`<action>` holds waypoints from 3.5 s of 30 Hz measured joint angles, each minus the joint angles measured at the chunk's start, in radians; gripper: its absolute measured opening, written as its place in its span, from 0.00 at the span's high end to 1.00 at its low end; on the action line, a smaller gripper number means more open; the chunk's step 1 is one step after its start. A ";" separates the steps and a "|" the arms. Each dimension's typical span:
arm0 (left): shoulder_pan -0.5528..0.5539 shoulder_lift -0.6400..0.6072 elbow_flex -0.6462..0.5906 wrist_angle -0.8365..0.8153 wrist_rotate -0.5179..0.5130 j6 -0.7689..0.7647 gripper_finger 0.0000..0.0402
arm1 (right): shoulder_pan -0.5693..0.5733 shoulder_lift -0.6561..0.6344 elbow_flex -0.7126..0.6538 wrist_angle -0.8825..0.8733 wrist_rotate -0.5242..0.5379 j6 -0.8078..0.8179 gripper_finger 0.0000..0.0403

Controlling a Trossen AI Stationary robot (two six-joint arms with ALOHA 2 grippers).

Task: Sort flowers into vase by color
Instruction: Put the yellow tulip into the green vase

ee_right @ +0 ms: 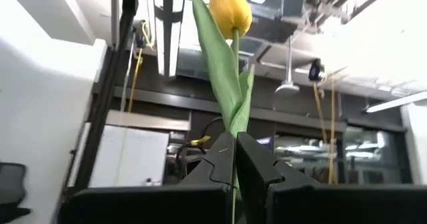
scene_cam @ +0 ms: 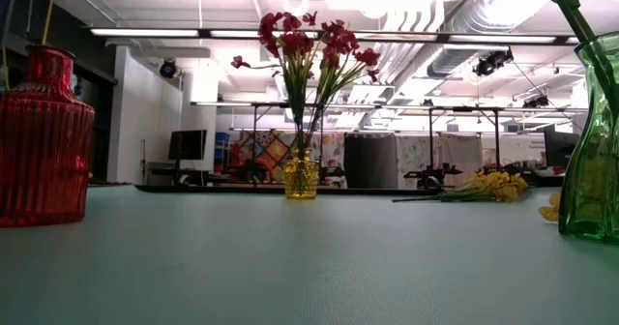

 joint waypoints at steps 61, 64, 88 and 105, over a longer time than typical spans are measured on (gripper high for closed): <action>0.201 0.171 0.100 0.279 0.541 -0.367 0.97 | -0.634 0.281 0.329 -0.424 -0.707 0.606 1.00; 0.206 0.169 0.100 0.260 0.544 -0.385 0.99 | -0.634 0.276 0.329 -0.424 -0.705 0.602 1.00; 0.242 0.005 -0.039 -0.072 0.528 -0.264 1.00 | -0.409 -0.228 0.329 -1.260 -0.144 0.491 0.42; -0.133 -0.091 -0.392 0.425 0.370 -0.131 1.00 | -0.360 -0.316 0.329 -1.537 -0.077 0.684 0.48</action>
